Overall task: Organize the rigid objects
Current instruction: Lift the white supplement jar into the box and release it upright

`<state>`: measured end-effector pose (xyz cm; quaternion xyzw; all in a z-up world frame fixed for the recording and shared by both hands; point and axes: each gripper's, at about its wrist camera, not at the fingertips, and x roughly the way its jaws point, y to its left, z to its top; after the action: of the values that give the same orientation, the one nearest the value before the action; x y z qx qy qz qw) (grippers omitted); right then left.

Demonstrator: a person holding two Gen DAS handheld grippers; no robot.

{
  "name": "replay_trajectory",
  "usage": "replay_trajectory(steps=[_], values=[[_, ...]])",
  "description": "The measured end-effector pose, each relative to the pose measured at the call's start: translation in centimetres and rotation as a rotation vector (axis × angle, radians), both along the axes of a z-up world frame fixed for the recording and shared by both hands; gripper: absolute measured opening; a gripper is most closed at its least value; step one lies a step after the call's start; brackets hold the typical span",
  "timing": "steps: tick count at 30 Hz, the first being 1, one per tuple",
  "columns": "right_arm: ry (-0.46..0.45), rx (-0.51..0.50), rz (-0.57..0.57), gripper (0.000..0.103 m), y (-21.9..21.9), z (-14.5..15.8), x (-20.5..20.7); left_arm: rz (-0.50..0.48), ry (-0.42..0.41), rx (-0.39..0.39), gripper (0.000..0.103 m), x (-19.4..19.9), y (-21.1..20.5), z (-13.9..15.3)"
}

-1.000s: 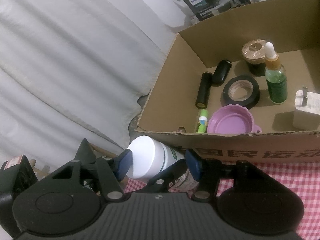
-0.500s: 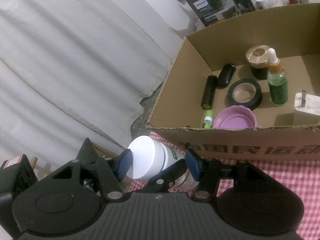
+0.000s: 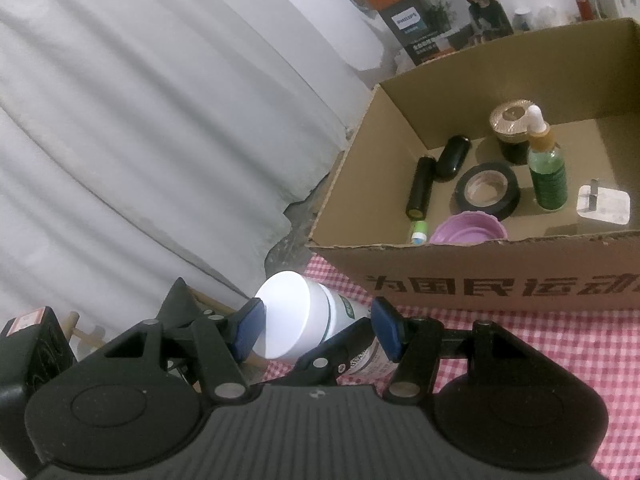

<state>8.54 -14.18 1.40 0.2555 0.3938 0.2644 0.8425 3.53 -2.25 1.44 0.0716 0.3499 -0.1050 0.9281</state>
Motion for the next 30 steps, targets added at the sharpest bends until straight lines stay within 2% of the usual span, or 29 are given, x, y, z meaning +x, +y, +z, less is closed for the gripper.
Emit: replay_trajectory(steps=[6, 15, 23, 30], values=[[-0.051, 0.004, 0.007, 0.062, -0.1, 1.7, -1.3, -0.005, -0.06, -0.008, 0.053, -1.4, 0.1, 2.0], [-0.194, -0.016, 0.015, 0.062, -0.8, 6.9, -3.0, -0.038, -0.19, -0.023, 0.053, -1.9, -0.6, 6.6], [-0.274, -0.032, -0.031, 0.062, -4.0, 11.2, -2.1, -0.125, -0.236, -0.045, 0.053, 1.2, -4.0, 10.1], [-0.259, -0.03, -0.102, 0.062, -8.7, 12.4, 0.2, -0.198, -0.212, -0.049, 0.053, 4.8, -8.3, 10.6]])
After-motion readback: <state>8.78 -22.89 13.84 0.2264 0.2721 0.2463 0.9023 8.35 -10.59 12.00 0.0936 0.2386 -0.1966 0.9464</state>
